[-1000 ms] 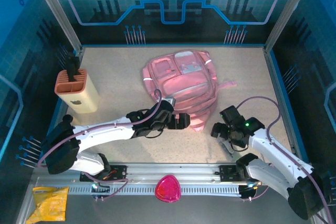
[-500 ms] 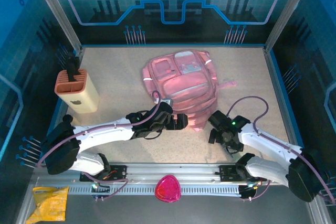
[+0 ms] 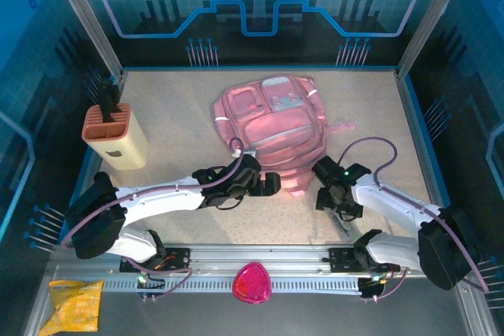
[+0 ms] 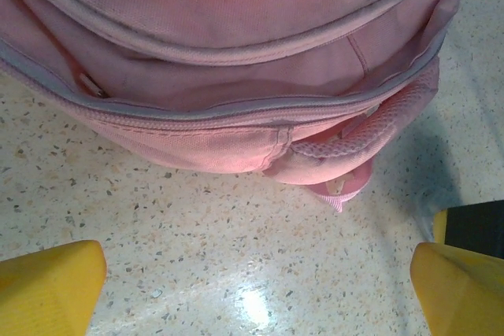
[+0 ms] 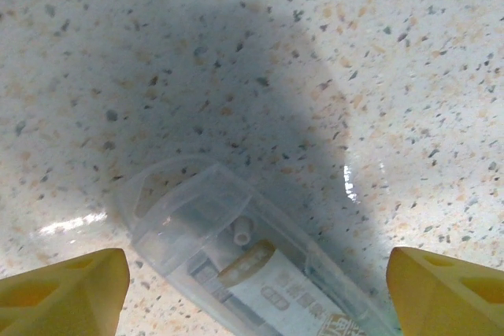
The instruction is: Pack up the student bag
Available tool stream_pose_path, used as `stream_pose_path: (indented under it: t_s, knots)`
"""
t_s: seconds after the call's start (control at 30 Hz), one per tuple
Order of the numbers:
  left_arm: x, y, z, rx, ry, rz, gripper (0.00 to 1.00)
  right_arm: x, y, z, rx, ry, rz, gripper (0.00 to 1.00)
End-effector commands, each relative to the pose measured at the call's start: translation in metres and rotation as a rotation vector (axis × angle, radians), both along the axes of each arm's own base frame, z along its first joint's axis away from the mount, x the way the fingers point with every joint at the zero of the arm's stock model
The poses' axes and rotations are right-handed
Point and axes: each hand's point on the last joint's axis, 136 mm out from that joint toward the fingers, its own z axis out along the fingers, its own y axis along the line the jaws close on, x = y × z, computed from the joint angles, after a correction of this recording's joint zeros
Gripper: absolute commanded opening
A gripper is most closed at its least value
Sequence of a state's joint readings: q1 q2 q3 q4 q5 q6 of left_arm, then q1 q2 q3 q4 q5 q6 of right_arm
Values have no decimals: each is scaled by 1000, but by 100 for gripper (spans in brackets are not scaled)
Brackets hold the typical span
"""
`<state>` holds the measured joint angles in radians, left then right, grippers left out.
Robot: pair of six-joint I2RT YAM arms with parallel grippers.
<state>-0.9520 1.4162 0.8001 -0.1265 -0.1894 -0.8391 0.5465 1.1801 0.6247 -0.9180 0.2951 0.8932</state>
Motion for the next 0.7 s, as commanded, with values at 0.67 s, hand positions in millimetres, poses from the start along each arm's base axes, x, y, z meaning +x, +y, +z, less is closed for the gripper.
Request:
stream_pose_path:
  t_s: [0.67]
  knots:
    - [10,23,-15,81,-1,76,99,-14,2,2,-87,63,30,88]
